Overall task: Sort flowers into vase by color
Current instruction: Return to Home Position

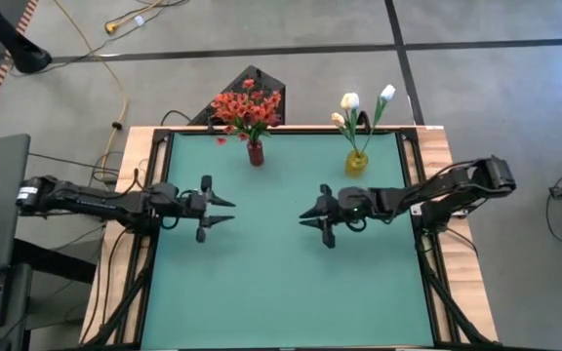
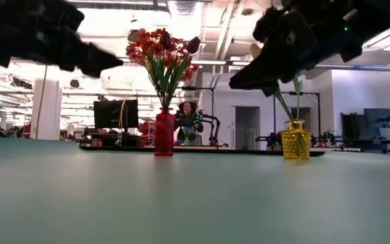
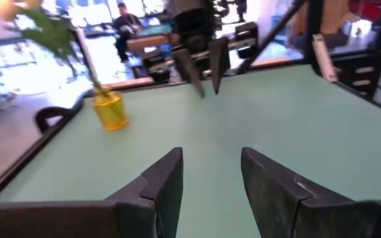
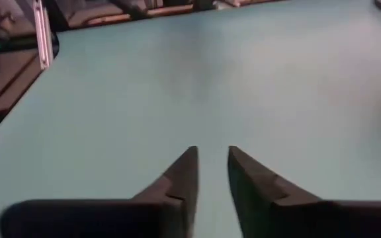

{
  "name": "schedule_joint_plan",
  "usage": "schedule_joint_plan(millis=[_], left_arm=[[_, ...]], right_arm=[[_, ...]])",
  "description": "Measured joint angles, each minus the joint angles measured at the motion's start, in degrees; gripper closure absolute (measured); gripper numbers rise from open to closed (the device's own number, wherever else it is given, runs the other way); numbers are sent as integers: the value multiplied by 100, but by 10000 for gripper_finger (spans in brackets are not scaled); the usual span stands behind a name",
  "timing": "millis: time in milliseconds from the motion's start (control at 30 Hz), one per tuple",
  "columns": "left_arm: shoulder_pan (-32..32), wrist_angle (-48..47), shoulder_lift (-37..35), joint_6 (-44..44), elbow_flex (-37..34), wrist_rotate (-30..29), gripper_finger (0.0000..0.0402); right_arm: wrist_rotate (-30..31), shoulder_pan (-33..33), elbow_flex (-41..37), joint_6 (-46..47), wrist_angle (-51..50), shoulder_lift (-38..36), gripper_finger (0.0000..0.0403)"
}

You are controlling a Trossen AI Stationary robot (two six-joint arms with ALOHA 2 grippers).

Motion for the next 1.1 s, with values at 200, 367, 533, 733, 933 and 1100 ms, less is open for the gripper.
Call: schedule_joint_plan(millis=[200, 367, 533, 733, 933, 1100], left_arm=[[508, 713, -448, -58, -818, 81, 260], [920, 361, -1004, -276, -940, 316, 260], [1214, -362, -1785, -433, -942, 248, 260], [1359, -1118, -2869, -937, -944, 136, 260], [1359, -1522, -3647, -1224, -949, 112, 260], [1357, -1679, -3977, -1355, -955, 61, 260]], right_arm=[[-142, -187, -561, 42, 1060, -62, 385], [-350, -365, -919, 298, 1506, -86, 373], [-550, -639, -1313, 348, 1612, -324, 379], [-651, -774, -2077, 348, 2384, -843, 380], [-603, -770, -2729, 479, 2836, -1467, 377], [-593, -805, -3099, 482, 2774, -1947, 382]])
